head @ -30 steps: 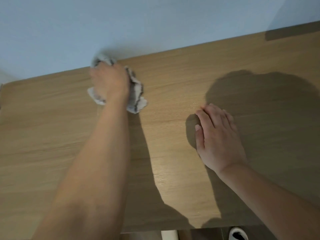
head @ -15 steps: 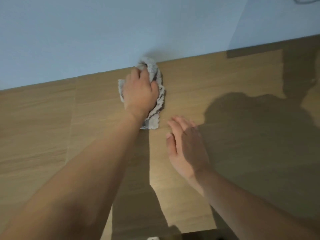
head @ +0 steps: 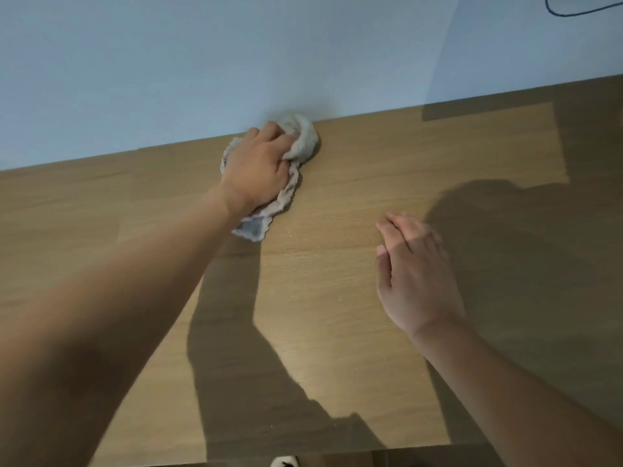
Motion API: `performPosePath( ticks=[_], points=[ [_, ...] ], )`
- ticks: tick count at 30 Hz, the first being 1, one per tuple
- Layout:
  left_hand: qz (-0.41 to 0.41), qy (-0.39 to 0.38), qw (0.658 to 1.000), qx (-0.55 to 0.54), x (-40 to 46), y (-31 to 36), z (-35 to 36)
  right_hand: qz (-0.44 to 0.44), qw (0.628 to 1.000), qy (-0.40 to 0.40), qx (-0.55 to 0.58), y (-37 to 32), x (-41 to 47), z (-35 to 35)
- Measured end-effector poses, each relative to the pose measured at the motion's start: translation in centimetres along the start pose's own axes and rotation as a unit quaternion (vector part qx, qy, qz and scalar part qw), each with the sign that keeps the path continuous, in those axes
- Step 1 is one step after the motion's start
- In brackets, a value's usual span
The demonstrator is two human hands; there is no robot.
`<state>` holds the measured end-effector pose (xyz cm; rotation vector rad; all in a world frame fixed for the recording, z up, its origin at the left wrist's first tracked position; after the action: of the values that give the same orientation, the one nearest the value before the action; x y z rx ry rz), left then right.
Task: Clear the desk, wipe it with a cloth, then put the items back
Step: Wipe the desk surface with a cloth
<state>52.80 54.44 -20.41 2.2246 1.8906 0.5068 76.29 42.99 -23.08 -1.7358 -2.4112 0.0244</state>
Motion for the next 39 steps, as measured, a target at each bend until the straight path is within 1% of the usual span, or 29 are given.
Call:
performPosePath(
  ticks=[2, 5, 7, 8, 9, 10, 12, 13, 15, 16, 18, 19, 20, 21, 23, 25, 26, 27, 28, 29, 30, 31, 33, 34, 35, 36, 37, 38, 39],
  points=[
    [0.070, -0.035, 0.996, -0.031, -3.3, 2.0, 0.4, -0.002, 1.000, -0.011, -0.001, 0.0, 0.0, 0.3],
    [0.152, -0.100, 0.980, -0.080, -11.2, 6.5, 1.5, -0.006, 1.000, 0.001, 0.008, 0.0, 0.1, 0.2],
    [0.170, -0.130, 0.972, -0.101, -13.9, 7.6, 1.0, -0.007, 0.999, 0.029, 0.023, -0.1, 0.0, -0.2],
    [0.160, -0.114, 0.974, -0.117, -13.9, 7.0, -0.3, -0.008, 0.999, 0.044, 0.026, -0.1, -0.1, -0.3],
    [0.129, -0.081, 0.979, -0.134, -13.5, 5.5, -1.9, -0.006, 0.998, 0.050, 0.026, 0.0, -0.1, -0.2],
    [0.077, -0.032, 0.986, -0.146, -13.1, 3.3, -4.0, -0.004, 0.998, 0.049, 0.025, 0.1, 0.0, -0.1],
    [-0.074, 0.074, 0.987, -0.123, -15.2, -2.4, -7.5, -0.004, 0.999, 0.047, 0.021, 0.3, 0.2, 0.2],
    [-0.154, 0.109, 0.978, -0.094, -17.8, -4.9, -8.4, -0.003, 0.999, 0.045, 0.022, 0.4, 0.3, 0.3],
    [-0.291, 0.151, 0.944, -0.040, -23.8, -7.6, -8.6, 0.000, 0.999, 0.034, 0.016, 0.4, 0.5, 0.3],
    [-0.342, 0.165, 0.925, -0.012, -26.1, -7.9, -7.9, 0.001, 1.000, 0.026, 0.010, 0.3, 0.6, 0.3],
    [-0.414, 0.183, 0.891, 0.023, -28.1, -7.2, -6.3, 0.001, 1.000, 0.012, 0.003, 0.1, 0.5, 0.5],
    [-0.437, 0.192, 0.878, 0.032, -27.7, -6.3, -5.6, 0.000, 1.000, 0.010, 0.001, 0.2, 0.4, 0.5],
    [-0.447, 0.196, 0.872, 0.034, -27.0, -4.8, -4.9, -0.001, 1.000, 0.008, 0.001, 0.2, 0.4, 0.5],
    [-0.441, 0.192, 0.876, 0.032, -26.1, -2.9, -4.1, -0.001, 1.000, 0.008, 0.002, 0.2, 0.3, 0.5],
    [-0.383, 0.178, 0.906, 0.022, -24.2, 2.2, -2.0, -0.001, 1.000, 0.011, 0.007, 0.2, 0.4, 0.3],
    [-0.291, 0.143, 0.946, -0.021, -22.8, 7.3, -0.1, 0.002, 1.000, 0.009, 0.007, 0.1, 0.3, 0.3],
    [-0.246, 0.121, 0.960, -0.052, -22.3, 8.6, 0.5, 0.005, 1.000, 0.009, 0.009, 0.2, 0.2, 0.4],
    [-0.215, 0.116, 0.967, -0.070, -21.9, 8.3, -0.1, 0.005, 1.000, 0.011, 0.012, 0.2, 0.2, 0.4],
    [-0.213, 0.139, 0.964, -0.074, -21.8, 6.6, -1.7, 0.004, 1.000, 0.013, 0.015, 0.2, 0.2, 0.3],
    [-0.240, 0.174, 0.953, -0.065, -22.3, 3.6, -3.5, 0.003, 1.000, 0.014, 0.017, 0.2, 0.2, 0.2],
    [-0.294, 0.209, 0.932, -0.045, -23.0, -0.3, -5.6, 0.003, 1.000, 0.014, 0.016, 0.1, 0.3, 0.2],
    [-0.365, 0.224, 0.904, -0.014, -24.1, -4.8, -7.5, 0.003, 1.000, 0.014, 0.015, 0.0, 0.3, 0.2],
    [-0.527, 0.201, 0.825, 0.014, -26.8, -11.9, -9.9, 0.004, 1.000, 0.020, 0.013, 0.1, 0.3, 0.4],
    [-0.589, 0.186, 0.786, 0.012, -27.8, -13.6, -10.1, 0.002, 0.999, 0.027, 0.016, 0.2, 0.3, 0.5],
    [-0.626, 0.181, 0.758, 0.009, -28.1, -14.2, -9.6, -0.002, 0.999, 0.039, 0.021, 0.2, 0.3, 0.5],
    [-0.640, 0.183, 0.746, 0.015, -27.7, -13.8, -8.7, -0.007, 0.998, 0.052, 0.027, 0.3, 0.2, 0.4],
    [-0.632, 0.184, 0.752, 0.037, -26.8, -12.7, -7.7, -0.012, 0.997, 0.063, 0.032, 0.3, 0.1, 0.2],
    [-0.604, 0.184, 0.773, 0.059, -25.4, -10.9, -6.5, -0.016, 0.997, 0.069, 0.038, 0.4, 0.0, 0.1],
    [-0.559, 0.180, 0.807, 0.064, -23.6, -8.4, -5.1, -0.018, 0.997, 0.068, 0.043, 0.4, -0.1, 0.1]
  ],
)
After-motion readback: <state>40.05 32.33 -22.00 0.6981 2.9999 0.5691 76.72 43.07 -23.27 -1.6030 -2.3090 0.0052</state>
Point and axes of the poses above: each hand's wrist, its own x-axis towards the middle knuckle, its own z-axis out of the palm, y = z × x, the point moved 8 cm from there along x, towards the middle knuckle, and after that the axes turned 11 degrees about -x, right-handed, at the moved point
